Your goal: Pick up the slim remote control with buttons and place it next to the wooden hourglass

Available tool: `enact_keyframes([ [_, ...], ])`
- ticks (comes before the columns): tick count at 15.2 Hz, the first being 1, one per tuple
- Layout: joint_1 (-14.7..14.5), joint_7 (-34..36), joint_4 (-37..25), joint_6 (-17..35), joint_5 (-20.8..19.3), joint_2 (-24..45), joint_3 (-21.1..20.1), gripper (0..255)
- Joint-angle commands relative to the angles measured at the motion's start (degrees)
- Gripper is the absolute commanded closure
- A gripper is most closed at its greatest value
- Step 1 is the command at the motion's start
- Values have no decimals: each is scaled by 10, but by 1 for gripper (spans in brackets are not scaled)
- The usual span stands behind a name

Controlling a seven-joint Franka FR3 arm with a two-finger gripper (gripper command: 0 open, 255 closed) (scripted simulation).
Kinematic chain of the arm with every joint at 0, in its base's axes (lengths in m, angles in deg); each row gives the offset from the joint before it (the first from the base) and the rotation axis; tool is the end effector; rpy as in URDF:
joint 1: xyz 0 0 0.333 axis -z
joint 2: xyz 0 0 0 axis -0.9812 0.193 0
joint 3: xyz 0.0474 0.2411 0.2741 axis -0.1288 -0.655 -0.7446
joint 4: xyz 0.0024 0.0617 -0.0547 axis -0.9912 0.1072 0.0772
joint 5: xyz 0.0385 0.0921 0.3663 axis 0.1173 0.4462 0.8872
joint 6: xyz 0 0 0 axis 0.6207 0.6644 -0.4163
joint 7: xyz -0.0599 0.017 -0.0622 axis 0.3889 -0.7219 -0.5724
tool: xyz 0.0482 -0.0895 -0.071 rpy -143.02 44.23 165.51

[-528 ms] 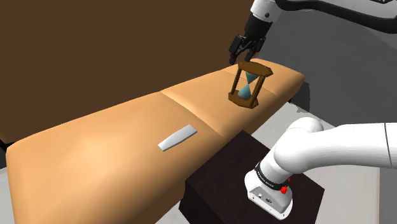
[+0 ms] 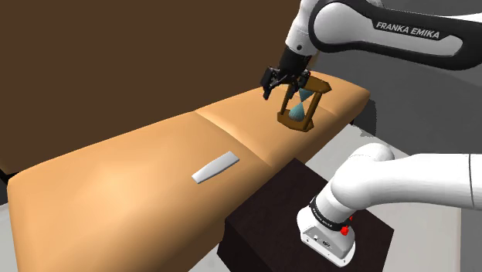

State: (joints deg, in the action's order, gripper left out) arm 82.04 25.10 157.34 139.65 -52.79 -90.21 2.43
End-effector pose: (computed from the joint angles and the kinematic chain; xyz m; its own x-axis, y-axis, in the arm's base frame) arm 0.2584 0.0156 0.5792 0.9042 -0.4111 0.1157 -0.4106 -0.9113 -0.0297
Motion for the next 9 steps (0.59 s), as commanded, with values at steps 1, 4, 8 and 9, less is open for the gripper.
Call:
enact_keyframes([
  [1, 9, 61, 28, 25, 17, 2, -27, 0],
  [4, 19, 151, 61, 64, 45, 15, -72, 0],
  [8, 32, 271, 91, 123, 83, 54, -135, 0],
  [9, 36, 301, 95, 139, 92, 67, -151, 0],
])
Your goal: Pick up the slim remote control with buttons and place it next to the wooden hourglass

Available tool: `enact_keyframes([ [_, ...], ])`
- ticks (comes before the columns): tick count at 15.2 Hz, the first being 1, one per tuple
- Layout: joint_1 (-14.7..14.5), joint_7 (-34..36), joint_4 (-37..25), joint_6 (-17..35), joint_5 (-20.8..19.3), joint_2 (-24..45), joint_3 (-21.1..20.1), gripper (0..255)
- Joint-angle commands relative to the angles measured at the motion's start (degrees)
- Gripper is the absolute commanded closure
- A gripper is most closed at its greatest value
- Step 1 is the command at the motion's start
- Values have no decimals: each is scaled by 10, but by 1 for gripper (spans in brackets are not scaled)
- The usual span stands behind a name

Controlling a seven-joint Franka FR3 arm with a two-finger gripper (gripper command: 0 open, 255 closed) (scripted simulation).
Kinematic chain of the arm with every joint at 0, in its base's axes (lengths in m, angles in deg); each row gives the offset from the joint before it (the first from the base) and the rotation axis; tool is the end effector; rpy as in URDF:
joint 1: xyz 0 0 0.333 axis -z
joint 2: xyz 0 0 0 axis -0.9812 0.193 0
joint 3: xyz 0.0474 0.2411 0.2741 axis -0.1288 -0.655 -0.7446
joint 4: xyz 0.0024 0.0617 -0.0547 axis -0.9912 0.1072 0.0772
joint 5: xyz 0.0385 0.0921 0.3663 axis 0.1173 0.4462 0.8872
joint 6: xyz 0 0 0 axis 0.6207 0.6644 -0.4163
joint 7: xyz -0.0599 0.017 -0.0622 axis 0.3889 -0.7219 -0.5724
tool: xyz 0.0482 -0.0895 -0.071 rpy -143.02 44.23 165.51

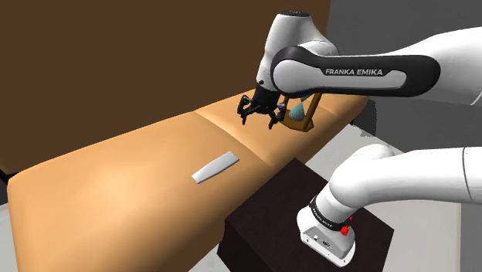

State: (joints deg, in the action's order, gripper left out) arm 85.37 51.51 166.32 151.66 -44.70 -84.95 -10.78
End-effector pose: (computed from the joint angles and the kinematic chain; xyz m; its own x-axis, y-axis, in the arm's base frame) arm 0.2813 0.0787 0.4891 0.6761 -0.7333 0.0717 -0.7338 -0.6790 -0.0240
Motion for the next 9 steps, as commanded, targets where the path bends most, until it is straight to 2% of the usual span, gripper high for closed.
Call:
enact_keyframes([
  [1, 7, 67, 9, 35, 20, 30, -36, 0],
  [5, 31, 189, 11, 104, 46, 104, -102, 0],
  [9, 69, 318, -3, 177, 49, 199, -171, 0],
])
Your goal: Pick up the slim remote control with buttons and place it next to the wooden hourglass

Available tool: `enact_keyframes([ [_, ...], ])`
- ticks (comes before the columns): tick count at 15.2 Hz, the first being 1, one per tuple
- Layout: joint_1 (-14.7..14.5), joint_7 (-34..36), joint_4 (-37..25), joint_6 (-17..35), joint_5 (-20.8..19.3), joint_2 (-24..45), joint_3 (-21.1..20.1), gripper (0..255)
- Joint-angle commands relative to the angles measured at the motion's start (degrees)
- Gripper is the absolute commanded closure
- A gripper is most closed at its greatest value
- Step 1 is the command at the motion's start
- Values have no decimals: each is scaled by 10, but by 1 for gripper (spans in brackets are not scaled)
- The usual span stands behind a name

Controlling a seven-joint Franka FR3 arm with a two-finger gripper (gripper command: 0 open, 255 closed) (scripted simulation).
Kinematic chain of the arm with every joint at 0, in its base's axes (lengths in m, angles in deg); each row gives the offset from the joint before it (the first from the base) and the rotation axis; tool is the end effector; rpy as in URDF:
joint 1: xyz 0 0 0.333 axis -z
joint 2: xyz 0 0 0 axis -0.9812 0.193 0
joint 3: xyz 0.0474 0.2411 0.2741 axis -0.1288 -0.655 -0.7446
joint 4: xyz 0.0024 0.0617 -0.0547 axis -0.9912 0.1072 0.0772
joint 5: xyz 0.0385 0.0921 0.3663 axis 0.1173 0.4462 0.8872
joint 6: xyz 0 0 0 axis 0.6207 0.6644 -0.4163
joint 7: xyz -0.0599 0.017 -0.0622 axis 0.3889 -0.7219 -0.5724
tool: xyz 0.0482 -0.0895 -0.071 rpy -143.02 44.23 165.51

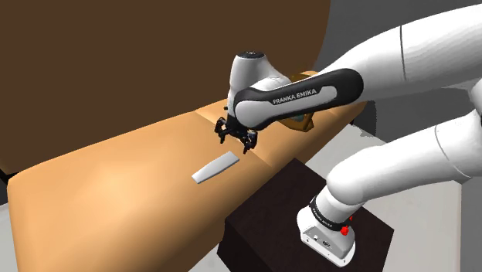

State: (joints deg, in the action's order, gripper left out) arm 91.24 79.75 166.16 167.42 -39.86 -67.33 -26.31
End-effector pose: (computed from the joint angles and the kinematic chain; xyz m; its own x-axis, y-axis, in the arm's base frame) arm 0.3383 0.1387 0.4026 0.3404 -0.9397 0.0343 -0.9402 -0.3406 -0.0021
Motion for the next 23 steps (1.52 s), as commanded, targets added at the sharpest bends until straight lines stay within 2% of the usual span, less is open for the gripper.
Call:
enact_keyframes([
  [1, 22, 70, -7, 38, -5, 49, -33, 0],
  [4, 63, 187, -30, 92, -44, 138, -83, 0],
  [7, 102, 330, -60, 139, -129, 240, -119, 0],
  [11, 99, 358, -56, 166, -167, 272, -113, 0],
  [15, 94, 405, -53, 202, -232, 319, -99, 0],
  [23, 93, 404, -53, 202, -231, 319, -97, 0],
])
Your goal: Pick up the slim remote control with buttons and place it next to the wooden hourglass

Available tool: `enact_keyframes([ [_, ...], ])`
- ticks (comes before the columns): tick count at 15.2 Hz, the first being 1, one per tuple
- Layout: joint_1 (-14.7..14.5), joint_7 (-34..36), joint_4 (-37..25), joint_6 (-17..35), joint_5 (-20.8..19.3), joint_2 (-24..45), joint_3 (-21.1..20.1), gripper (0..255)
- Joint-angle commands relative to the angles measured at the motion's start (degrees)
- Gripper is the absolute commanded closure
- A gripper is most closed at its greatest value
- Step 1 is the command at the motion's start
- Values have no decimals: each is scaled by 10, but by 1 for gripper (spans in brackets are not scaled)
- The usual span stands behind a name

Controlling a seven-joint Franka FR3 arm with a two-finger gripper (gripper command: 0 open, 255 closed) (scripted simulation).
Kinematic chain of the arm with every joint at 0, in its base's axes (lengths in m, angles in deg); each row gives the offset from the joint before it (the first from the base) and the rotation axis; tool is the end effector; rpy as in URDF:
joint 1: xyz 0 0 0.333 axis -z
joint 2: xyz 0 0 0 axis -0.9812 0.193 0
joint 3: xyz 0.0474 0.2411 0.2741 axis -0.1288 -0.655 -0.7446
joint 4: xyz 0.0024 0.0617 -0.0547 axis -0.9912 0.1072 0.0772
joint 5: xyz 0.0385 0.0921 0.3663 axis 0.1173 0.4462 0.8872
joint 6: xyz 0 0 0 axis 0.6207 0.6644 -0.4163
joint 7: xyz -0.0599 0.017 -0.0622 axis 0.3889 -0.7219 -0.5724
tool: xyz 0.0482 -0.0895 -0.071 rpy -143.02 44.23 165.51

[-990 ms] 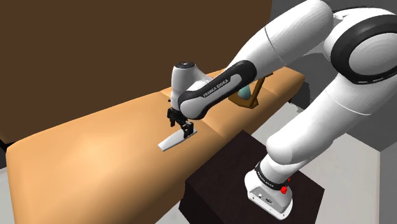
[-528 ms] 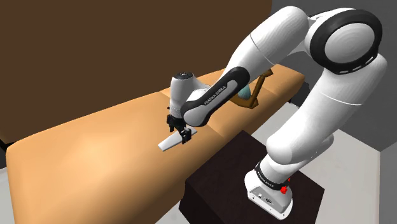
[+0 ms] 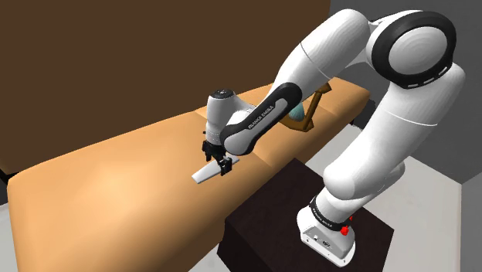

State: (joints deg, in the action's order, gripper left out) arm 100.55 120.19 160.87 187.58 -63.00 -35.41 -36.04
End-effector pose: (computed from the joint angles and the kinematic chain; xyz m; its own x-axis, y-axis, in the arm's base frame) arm 0.4167 0.1645 0.2818 -0.0173 -0.9998 0.0071 -0.9995 0.0175 0.0272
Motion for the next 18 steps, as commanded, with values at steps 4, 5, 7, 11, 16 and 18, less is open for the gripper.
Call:
enact_keyframes([
  [4, 0, 0, 0, 0, 0, 0, 0, 255],
  [5, 0, 0, 0, 0, 0, 0, 0, 255],
  [7, 0, 0, 0, 0, 0, 0, 0, 255],
  [11, 3, -11, 0, -7, 15, -11, -5, 255],
  [16, 8, -61, -3, -48, 85, -64, -20, 255],
  [18, 7, -78, -6, -65, 108, -84, -21, 255],
])
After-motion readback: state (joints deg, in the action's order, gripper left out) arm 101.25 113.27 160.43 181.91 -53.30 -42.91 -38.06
